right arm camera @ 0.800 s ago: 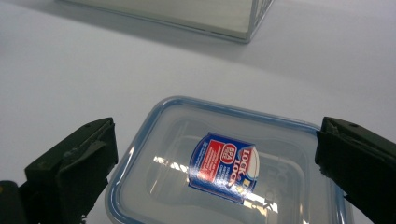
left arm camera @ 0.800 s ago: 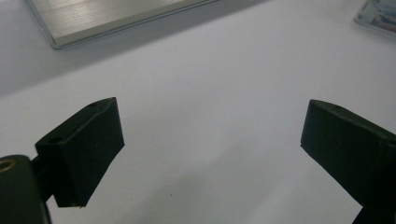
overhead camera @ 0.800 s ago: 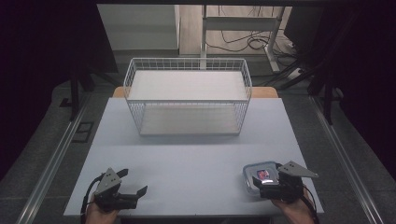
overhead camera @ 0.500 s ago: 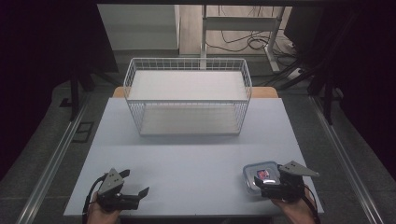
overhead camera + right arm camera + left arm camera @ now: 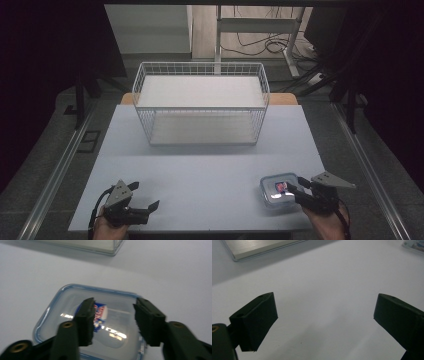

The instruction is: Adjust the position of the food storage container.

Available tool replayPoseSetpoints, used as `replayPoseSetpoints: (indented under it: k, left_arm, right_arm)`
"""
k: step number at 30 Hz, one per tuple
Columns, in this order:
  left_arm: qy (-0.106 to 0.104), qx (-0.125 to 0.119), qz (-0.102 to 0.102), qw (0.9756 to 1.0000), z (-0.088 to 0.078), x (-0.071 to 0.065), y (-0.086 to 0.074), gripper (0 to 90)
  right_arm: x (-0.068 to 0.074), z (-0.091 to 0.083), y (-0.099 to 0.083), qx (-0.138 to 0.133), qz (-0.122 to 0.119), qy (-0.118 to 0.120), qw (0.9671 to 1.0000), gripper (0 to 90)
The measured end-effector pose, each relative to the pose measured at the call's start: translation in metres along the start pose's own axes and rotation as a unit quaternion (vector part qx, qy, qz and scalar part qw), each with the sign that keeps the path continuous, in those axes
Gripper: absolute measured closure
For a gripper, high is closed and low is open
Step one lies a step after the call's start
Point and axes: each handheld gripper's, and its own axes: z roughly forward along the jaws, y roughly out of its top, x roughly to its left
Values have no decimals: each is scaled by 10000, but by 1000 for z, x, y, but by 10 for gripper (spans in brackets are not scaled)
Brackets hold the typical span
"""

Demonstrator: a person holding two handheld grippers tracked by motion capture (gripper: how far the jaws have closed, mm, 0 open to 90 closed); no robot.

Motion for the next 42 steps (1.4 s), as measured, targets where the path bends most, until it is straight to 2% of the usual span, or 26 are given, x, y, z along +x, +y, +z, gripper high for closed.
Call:
replayPoseSetpoints:
  k: [1,2,5,6,8,11,15,18,22,27,32,39,42]
  left_arm:
    - [-1,-5,-8,10000,0,0,0,45]
    - [-5,-9,-20,10000,0,0,0,45]
    - [-31,-23,-54,10000,0,1,0,46]
    - [-40,-21,-58,10000,0,1,0,47]
    - [-74,-6,-60,10000,1,0,0,46]
    - [-73,11,-43,10000,2,0,0,46]
    - [-75,4,-68,9999,2,0,0,46]
    - [-80,-3,-79,9999,1,1,0,47]
    - [-77,1,-84,9999,1,1,0,53]
    - [-92,-23,-130,9999,1,2,0,54]
    - [-99,-10,-120,9999,1,1,0,54]
    - [-140,-33,-180,9997,1,3,-1,54]
    - [-154,-43,-190,9997,1,3,-1,54]
  right_arm:
    - [-6,-5,0,-88,31,-27,10000,674]
    - [-6,-5,0,-88,31,-27,10000,674]
    - [-13,-9,0,-85,-20,-168,9998,860]
    - [-15,-10,-1,-65,-19,-200,9998,894]
    - [-22,-7,-4,97,59,-256,9996,897]
    - [-27,-5,-7,186,100,-346,9992,898]
    - [-32,1,-10,408,239,-313,9984,897]
    - [-31,2,-12,505,172,-371,9979,897]
    - [-28,1,-12,529,124,-233,9982,898]
    - [-21,2,-11,596,58,-120,9981,898]
    - [-8,5,-9,633,-41,89,9979,898]
    - [12,12,-7,664,-58,497,9965,898]
    - [24,16,-5,685,-157,639,9955,898]
